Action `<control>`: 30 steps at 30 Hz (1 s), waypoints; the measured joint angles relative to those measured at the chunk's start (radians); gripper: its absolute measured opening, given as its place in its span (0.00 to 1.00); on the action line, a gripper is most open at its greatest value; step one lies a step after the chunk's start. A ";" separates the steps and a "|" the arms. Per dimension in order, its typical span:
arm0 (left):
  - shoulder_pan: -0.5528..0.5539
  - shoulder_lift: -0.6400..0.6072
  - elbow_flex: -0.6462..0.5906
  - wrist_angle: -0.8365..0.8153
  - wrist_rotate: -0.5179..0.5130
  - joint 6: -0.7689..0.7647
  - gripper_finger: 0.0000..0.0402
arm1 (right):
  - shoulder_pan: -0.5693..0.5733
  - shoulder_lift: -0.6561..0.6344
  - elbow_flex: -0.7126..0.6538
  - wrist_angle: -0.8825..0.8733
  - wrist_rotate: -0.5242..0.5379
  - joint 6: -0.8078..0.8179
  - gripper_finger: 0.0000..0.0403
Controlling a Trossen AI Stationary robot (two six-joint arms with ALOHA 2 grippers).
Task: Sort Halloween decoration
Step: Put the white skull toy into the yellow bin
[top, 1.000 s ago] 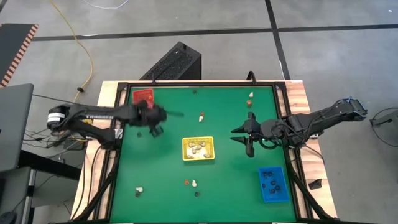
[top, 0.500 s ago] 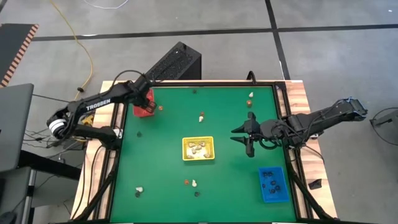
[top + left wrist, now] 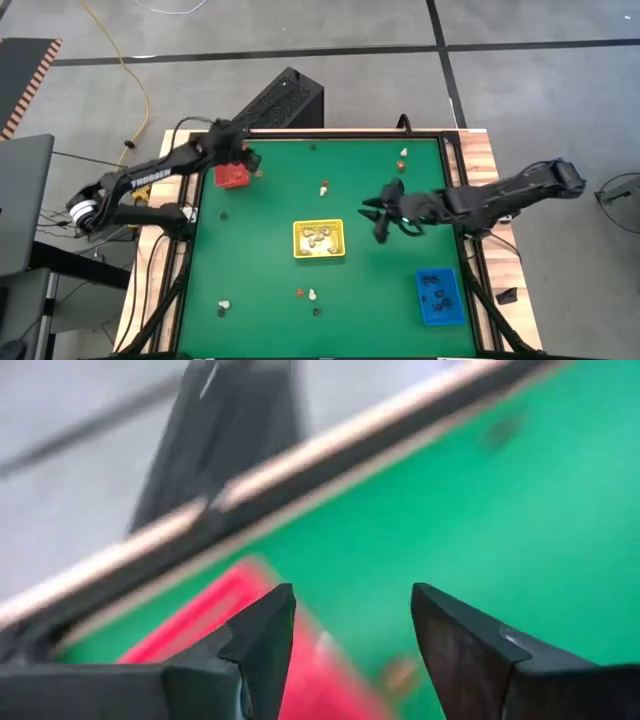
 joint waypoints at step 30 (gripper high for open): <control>-0.134 -0.159 -0.415 0.671 0.248 0.142 0.48 | -1.092 0.750 0.465 -0.690 -0.359 0.005 0.37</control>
